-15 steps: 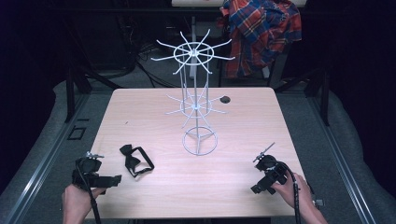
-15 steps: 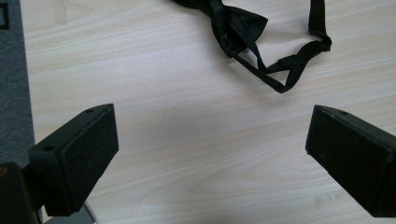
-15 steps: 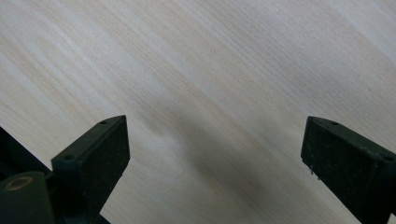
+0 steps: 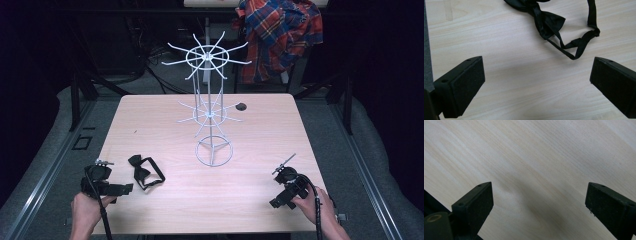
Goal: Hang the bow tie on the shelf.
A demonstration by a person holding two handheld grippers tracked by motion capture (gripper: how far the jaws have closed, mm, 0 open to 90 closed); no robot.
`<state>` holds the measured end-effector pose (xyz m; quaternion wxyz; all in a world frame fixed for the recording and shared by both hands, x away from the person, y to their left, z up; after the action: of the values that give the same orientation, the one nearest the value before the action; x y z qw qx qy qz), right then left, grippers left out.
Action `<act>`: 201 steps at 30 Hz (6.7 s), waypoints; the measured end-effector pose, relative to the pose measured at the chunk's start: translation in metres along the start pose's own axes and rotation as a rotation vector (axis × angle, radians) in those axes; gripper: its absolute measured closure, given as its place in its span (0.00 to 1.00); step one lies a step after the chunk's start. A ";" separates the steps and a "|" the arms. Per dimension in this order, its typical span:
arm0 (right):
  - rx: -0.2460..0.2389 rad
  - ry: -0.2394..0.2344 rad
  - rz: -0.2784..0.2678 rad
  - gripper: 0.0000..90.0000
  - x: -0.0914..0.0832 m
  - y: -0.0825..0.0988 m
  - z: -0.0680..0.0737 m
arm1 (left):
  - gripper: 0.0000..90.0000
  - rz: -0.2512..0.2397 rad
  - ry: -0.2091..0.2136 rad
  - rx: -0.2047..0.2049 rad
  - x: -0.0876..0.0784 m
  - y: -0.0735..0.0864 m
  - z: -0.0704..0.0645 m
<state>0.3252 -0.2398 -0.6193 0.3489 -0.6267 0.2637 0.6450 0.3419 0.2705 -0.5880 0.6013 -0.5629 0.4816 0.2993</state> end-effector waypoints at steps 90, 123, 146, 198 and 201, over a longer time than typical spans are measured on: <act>0.005 -0.002 0.014 0.09 0.003 0.001 -0.001 | 0.99 0.115 -0.022 0.030 0.069 -0.042 -0.007; 0.009 0.004 -0.002 0.09 -0.001 0.002 -0.004 | 0.99 0.011 -0.041 0.145 0.040 -0.057 -0.016; -0.001 0.010 0.012 0.09 -0.001 0.003 -0.005 | 0.99 -0.043 -0.034 0.191 0.025 -0.065 -0.030; 0.000 0.009 0.000 0.08 -0.002 0.003 -0.004 | 0.99 -0.212 -0.016 0.244 -0.020 -0.098 -0.059; 0.006 0.004 -0.010 0.08 -0.001 0.002 -0.003 | 0.99 -0.225 -0.018 0.240 -0.023 -0.104 -0.062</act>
<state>0.3255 -0.2432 -0.6189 0.3533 -0.6283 0.2631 0.6413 0.4121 0.1954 -0.5202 0.6981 -0.5347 0.4427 0.1755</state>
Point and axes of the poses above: each handheld gripper's, and its own axes: x roughly forward along the jaws, y roughly out of its underside, z roughly to its left, the point moved 9 cm from there along x, roughly forward along the jaws, and after that the axes turned 5 degrees about z, right-handed, at the moved point
